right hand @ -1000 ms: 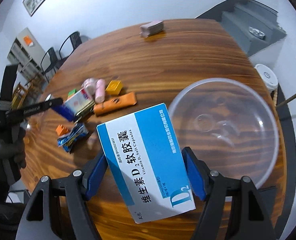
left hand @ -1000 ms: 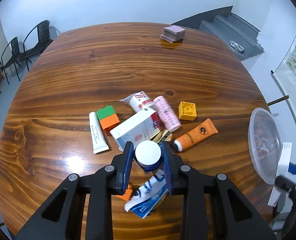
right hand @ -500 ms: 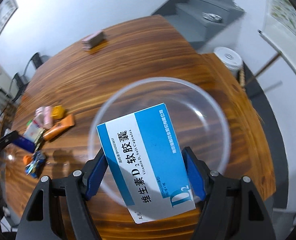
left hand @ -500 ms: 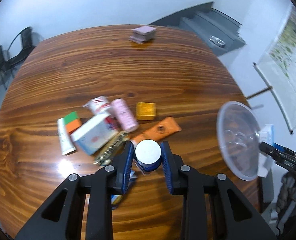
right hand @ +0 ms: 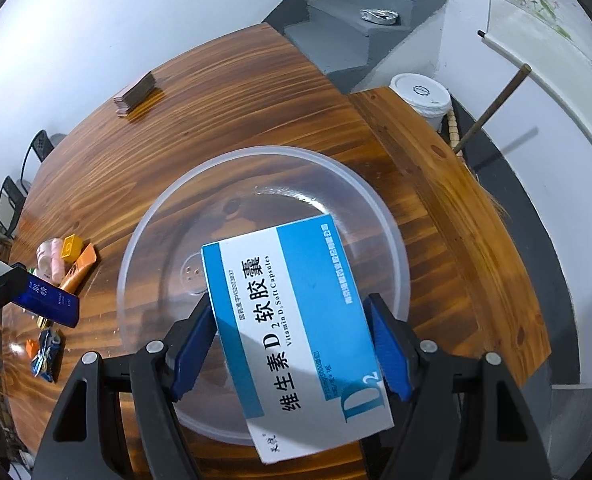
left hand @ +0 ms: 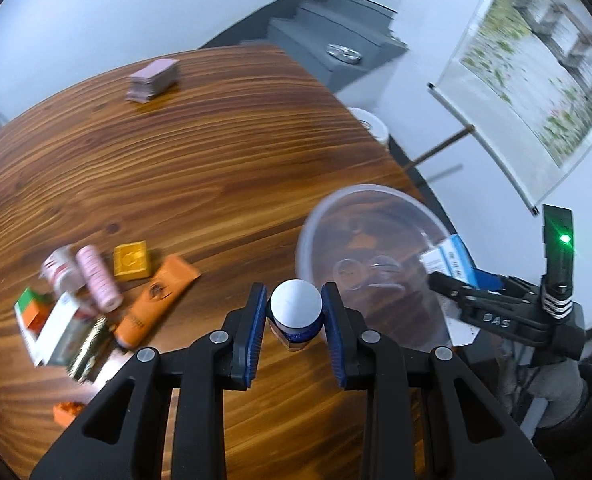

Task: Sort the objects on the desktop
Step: 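Carry the blue bottle with the left tool while the right tool carries the box to the bowl, then open the left tool over the bowl while the right tool releases the box into it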

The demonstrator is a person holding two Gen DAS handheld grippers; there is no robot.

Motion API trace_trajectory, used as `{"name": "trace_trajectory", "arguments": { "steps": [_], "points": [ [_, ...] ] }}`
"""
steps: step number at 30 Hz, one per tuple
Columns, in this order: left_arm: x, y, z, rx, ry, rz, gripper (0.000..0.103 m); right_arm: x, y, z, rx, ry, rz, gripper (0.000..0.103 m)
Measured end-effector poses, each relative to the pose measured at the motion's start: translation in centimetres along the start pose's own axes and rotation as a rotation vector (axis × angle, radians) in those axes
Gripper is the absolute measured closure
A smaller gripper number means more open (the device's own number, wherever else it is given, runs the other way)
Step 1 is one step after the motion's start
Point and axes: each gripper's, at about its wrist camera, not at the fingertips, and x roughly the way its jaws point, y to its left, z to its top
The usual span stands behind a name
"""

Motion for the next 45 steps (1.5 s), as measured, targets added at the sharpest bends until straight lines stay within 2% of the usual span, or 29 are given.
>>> {"name": "trace_trajectory", "arguments": {
  "steps": [8,17,21,25,27,32,36,41,45],
  "points": [
    [2.5,-3.4,1.1,0.074,0.041,-0.058,0.072,0.7,-0.8,0.6,0.013,0.003,-0.018,0.027],
    [6.1,-5.1,1.9,0.104,0.11,-0.082,0.072,1.5,-1.3,1.0,0.011,0.007,-0.032,0.029],
    [7.6,-5.1,2.6,0.078,0.139,-0.094,0.072,1.8,-1.3,1.2,0.01,0.006,-0.039,0.03],
    [9.2,-4.5,3.0,0.014,0.197,-0.15,0.068,2.1,-1.4,1.4,0.014,0.0,-0.037,0.03],
    [9.3,-4.7,3.2,0.016,0.181,-0.151,0.06,2.1,-1.4,1.5,0.004,-0.007,-0.04,0.03],
    [9.0,-5.0,3.5,0.044,0.136,-0.14,0.059,1.8,-1.5,1.7,0.0,-0.027,-0.034,0.03],
    [9.0,-3.9,4.2,0.01,0.115,-0.115,0.059,1.0,-1.4,1.8,-0.007,-0.051,-0.024,0.03],
    [9.0,-2.6,5.3,-0.014,0.073,-0.074,0.059,-0.3,0.4,1.2,-0.096,-0.091,-0.031,0.029],
    [8.5,-1.9,6.0,-0.039,0.048,-0.082,0.059,-0.9,1.9,0.9,-0.137,-0.105,-0.009,0.028]
  ]
}}
